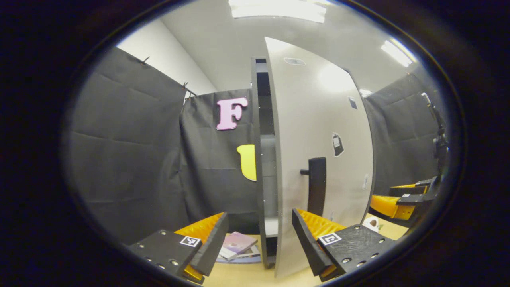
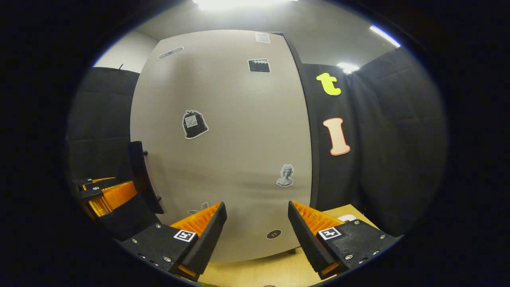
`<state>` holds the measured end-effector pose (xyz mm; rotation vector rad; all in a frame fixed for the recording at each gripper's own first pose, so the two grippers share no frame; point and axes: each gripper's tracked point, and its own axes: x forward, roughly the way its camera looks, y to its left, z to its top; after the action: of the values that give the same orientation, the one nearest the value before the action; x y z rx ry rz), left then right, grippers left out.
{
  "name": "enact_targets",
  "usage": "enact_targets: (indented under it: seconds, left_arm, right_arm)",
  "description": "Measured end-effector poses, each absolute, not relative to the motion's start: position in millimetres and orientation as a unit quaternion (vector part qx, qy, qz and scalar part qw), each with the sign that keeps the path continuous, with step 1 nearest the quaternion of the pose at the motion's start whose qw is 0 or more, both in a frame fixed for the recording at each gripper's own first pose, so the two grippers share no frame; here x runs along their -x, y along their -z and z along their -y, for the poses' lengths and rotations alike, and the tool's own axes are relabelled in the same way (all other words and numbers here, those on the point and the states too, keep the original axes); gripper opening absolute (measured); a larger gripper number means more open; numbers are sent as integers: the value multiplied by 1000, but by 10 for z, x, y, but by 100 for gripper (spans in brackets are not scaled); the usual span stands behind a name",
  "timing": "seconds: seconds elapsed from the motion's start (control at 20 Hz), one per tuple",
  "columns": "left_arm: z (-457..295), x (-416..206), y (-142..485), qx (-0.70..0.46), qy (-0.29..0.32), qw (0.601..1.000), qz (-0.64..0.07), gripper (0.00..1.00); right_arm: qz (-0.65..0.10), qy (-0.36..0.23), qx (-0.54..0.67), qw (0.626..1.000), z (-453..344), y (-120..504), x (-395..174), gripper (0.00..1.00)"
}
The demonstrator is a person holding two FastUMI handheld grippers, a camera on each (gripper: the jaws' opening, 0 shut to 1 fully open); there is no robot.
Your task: Open the cabinet door with the right hand, grasp the bottle in the cabinet with the left hand and place it on the coaster, then close the cabinet door with the right hand.
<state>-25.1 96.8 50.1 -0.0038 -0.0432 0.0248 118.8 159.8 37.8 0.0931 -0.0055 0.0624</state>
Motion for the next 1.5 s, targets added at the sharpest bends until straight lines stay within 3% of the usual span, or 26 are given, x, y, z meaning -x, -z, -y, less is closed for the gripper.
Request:
enact_targets:
  seconds: [0.2, 0.25, 0.35, 0.5, 0.55, 0.6, 0.65, 0.75, 0.8, 1.3, 1.35, 1.5]
  left_arm:
    - [-815, 143, -461, 15, -9, 1000, 21, 91]
    - [-797, 137, -422, 19, -9, 1000, 17, 87]
    - [-768, 134, -399, 25, -9, 1000, 12, 99]
    - [-760, 107, -378, 19, -14, 1000, 9, 99]
    - [-739, 90, -363, 16, -14, 1000, 9, 91]
    - [-732, 73, -347, 13, -15, 1000, 7, 99]
    - [-711, 56, -331, 13, -14, 1000, 5, 99]
    - [-665, 31, -317, 16, -11, 1000, 3, 99]
    - [-640, 22, -313, 15, -9, 1000, 2, 91]
    - [-561, 73, -293, 9, -4, 1000, 0, 91]
    - [-557, 83, -298, 8, -3, 1000, 0, 99]
    - [-551, 106, -300, 9, -1, 1000, 1, 99]
  right_arm:
    - [13, -27, -34, 999, -1535, -402, -1164, 95]
    - [15, -23, -32, 999, -1506, -401, -1166, 95]
    - [12, -15, -32, 999, -1446, -379, -1167, 95]
    - [9, -2, -32, 999, -1365, -350, -1178, 95]
    - [7, 1, -33, 999, -1345, -340, -1180, 95]
    - [6, 2, -34, 999, -1337, -336, -1180, 95]
    - [6, 4, -33, 999, -1325, -335, -1180, 92]
    - [8, 5, -30, 1000, -1312, -343, -1183, 95]
    - [8, 6, -29, 1000, -1302, -342, -1182, 96]
    - [7, 12, -29, 999, -1211, -336, -1170, 96]
    - [8, 12, -30, 999, -1215, -342, -1161, 96]
    - [7, 10, -29, 999, -1217, -335, -1160, 95]
